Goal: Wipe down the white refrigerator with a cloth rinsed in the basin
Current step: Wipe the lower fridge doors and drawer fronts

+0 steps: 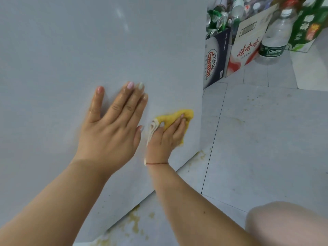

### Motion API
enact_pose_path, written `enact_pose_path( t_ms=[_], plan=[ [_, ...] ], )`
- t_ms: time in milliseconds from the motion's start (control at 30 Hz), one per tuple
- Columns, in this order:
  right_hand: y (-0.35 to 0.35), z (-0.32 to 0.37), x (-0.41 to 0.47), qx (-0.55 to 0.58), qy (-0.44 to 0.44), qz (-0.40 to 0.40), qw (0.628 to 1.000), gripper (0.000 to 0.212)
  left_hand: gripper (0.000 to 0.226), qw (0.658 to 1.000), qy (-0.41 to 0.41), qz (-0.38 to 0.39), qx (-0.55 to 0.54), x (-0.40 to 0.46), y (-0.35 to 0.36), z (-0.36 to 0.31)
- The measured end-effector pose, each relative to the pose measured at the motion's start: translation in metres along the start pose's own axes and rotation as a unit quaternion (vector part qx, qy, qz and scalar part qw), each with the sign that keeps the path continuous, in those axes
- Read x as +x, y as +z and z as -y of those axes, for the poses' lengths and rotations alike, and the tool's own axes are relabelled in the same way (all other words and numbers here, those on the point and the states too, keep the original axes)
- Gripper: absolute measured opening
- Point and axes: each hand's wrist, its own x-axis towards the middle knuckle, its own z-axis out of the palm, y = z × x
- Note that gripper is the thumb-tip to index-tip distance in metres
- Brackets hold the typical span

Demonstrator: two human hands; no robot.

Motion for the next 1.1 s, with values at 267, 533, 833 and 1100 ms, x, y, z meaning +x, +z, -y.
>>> enact_pose_path(
  t_ms=[267, 533, 833, 1100],
  plan=[
    [-0.015, -0.05, 0.102, 0.043, 0.059, -0.07, 0.995, 0.07, 0.059, 1.0, 0.002, -0.019, -0.003, -0.002, 0.004, -0.001],
    [-0.019, -0.126, 0.104, 0.121, 0.293, -0.076, 0.945, 0.028, 0.061, 1.0, 0.006, -0.024, 0.013, -0.002, 0.007, -0.002],
    [0.002, -0.148, 0.03, 0.253, 0.522, -0.085, 0.81, 0.082, 0.061, 1.0, -0.002, -0.02, 0.002, -0.001, 0.004, -0.003],
    [-0.014, -0.091, 0.044, 0.134, 0.463, 0.026, 0.876, 0.102, 0.059, 0.999, -0.004, -0.024, -0.034, -0.002, 0.004, -0.003]
  ],
)
